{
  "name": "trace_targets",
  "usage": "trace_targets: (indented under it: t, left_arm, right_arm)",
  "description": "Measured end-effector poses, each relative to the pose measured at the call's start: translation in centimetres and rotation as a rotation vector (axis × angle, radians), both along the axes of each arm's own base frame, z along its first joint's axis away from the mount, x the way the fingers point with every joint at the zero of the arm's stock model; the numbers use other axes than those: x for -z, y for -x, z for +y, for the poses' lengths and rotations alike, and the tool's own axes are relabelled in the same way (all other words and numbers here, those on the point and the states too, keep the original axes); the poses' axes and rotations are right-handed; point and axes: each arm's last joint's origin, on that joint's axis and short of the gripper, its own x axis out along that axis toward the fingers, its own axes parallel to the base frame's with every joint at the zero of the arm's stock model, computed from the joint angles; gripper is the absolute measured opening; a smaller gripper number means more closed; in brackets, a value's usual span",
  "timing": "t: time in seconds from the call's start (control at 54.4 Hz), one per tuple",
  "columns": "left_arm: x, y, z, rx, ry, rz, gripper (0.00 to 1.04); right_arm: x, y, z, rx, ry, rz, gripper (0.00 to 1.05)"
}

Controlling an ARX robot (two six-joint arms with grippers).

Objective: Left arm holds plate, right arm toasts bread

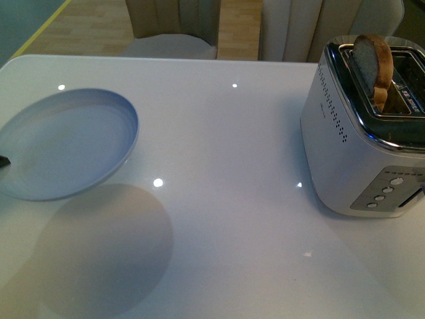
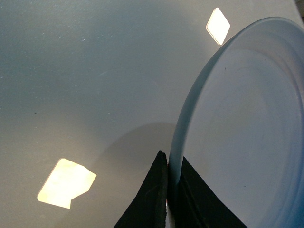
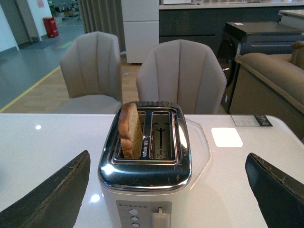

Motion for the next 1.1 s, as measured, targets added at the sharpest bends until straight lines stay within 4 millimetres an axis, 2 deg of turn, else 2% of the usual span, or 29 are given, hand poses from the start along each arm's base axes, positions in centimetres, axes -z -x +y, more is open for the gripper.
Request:
trace_targets:
  t: [0.202, 0.533, 0.882, 1.103]
  left_arm:
    - [2.5, -1.6, 2.2, -0.008, -0.012, 0.003, 0.03]
    - [5.7, -2.5, 4.0, -0.016, -0.037, 0.040, 0.03]
    - [7.6, -3.0, 4.6, -0.004, -0.046, 0.051, 0.03]
    - [7.6, -3.3, 4.7, 0.003, -0.055, 0.034, 0.03]
  right_arm:
    - [0.0, 0.0, 0.0, 0.000, 0.000, 0.000, 0.96]
    - [0.0, 0.0, 0.0, 0.000, 0.000, 0.000, 0.96]
    - [0.0, 0.0, 0.0, 0.000, 0.000, 0.000, 0.96]
    - [0.0, 0.0, 0.0, 0.000, 0.000, 0.000, 0.96]
